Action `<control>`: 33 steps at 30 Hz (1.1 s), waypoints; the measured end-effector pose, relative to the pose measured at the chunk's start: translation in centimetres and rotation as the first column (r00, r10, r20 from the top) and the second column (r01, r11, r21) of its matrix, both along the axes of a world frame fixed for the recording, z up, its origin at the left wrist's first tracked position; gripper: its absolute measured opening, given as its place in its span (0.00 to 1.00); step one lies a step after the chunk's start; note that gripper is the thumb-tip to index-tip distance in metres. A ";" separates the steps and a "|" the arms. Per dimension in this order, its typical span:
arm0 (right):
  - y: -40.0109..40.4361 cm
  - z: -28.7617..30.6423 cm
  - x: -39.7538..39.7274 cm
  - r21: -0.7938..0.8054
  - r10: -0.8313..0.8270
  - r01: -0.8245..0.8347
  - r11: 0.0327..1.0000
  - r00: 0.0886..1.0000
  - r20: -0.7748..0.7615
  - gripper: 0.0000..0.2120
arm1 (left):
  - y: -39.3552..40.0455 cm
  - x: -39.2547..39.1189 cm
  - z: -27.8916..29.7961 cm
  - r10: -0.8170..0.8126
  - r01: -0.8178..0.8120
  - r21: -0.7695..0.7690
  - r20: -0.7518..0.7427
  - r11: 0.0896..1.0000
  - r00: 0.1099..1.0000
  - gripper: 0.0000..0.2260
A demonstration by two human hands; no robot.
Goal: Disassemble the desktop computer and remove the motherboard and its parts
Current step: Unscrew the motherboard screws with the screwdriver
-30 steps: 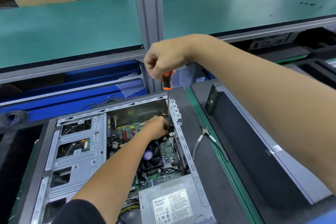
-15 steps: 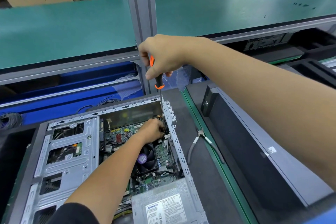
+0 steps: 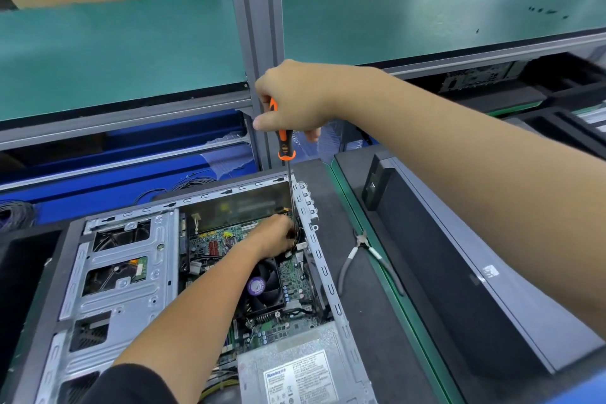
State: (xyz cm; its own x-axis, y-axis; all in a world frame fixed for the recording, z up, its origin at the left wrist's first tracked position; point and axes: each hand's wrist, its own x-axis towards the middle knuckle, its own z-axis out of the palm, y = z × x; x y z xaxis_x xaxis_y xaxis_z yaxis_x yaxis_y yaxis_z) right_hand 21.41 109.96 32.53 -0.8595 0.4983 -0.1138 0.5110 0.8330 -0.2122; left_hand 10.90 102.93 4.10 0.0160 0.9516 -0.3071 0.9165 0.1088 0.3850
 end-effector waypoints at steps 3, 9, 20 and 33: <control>-0.1 0.4 -0.1 -0.007 0.010 -0.010 1.000 0.999 -0.043 0.11 | 0.0 0.0 0.0 -0.011 0.012 0.006 -0.008 1.000 1.000 0.08; -0.5 1.1 0.0 -0.071 -0.040 0.025 0.997 0.976 -0.215 0.14 | -0.8 -0.3 1.1 0.042 -0.044 0.036 0.050 0.998 0.998 0.08; -0.9 3.0 1.5 -0.355 -0.242 0.076 0.932 0.858 -0.453 0.18 | -3.8 -1.4 5.9 0.192 -0.199 0.121 0.066 0.973 0.979 0.03; -3.1 3.0 0.9 -0.755 -0.603 -0.093 0.649 0.542 -0.585 0.06 | -9.7 -6.5 13.1 0.377 -0.342 0.426 0.002 0.838 0.926 0.04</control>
